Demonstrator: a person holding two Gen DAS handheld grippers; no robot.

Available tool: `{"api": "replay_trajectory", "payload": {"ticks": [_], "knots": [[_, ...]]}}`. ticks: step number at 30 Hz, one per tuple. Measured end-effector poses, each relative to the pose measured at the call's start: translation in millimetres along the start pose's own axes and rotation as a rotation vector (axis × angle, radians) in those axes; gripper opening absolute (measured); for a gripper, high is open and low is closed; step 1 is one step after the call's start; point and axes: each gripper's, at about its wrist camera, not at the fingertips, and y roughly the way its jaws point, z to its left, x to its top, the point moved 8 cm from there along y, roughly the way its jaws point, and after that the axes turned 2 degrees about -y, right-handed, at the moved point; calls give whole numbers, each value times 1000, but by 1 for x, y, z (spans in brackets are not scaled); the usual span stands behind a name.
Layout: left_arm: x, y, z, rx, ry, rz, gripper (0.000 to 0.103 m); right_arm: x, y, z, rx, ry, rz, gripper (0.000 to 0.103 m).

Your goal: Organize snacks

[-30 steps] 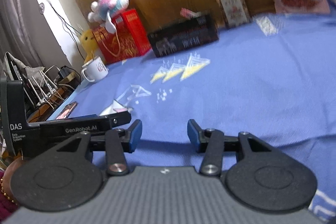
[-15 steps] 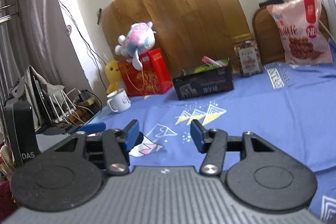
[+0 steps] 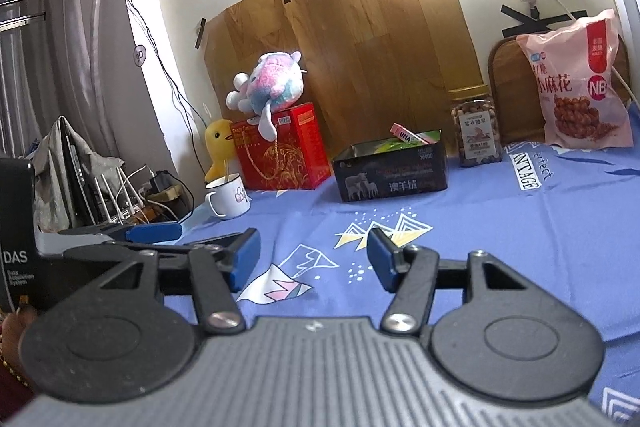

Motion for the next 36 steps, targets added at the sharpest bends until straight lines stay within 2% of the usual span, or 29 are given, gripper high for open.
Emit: {"api": "replay_trajectory", "payload": {"ticks": [12,22,36], "knots": [[-6,5,0,-19,-16,39,103,0,-1,-1,-13,-8,-3,62],[-4,7,8,11,-31,34,103,-4,2,0,-46,-31,7,62],[-2,7,15,43,-50,20,103,-4,3,1,-44,-32,9,62]]}}
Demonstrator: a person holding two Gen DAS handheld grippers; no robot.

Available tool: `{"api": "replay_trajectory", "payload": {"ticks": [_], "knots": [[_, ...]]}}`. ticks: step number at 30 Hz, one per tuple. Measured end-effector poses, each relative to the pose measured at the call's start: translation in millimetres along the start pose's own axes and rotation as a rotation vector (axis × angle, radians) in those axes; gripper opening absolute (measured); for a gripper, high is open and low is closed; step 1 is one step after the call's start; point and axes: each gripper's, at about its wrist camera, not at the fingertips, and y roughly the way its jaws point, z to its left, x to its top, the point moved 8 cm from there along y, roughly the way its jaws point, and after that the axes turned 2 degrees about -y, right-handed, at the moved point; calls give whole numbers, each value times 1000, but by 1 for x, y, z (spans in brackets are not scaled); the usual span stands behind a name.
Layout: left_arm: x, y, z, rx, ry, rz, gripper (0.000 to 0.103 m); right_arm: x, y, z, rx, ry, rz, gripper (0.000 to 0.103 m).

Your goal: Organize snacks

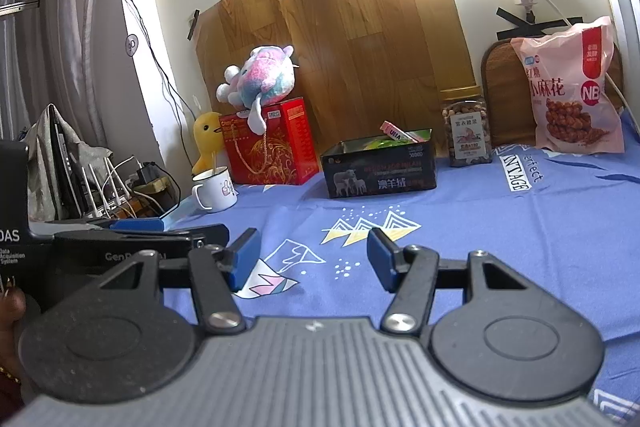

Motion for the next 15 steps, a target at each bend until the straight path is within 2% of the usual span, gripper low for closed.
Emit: {"api": "replay_trajectory", "payload": {"ticks": [15], "knots": [[-1,0,0,-5,12,-20,103,-1,0,1,-2,1,1,62]]}}
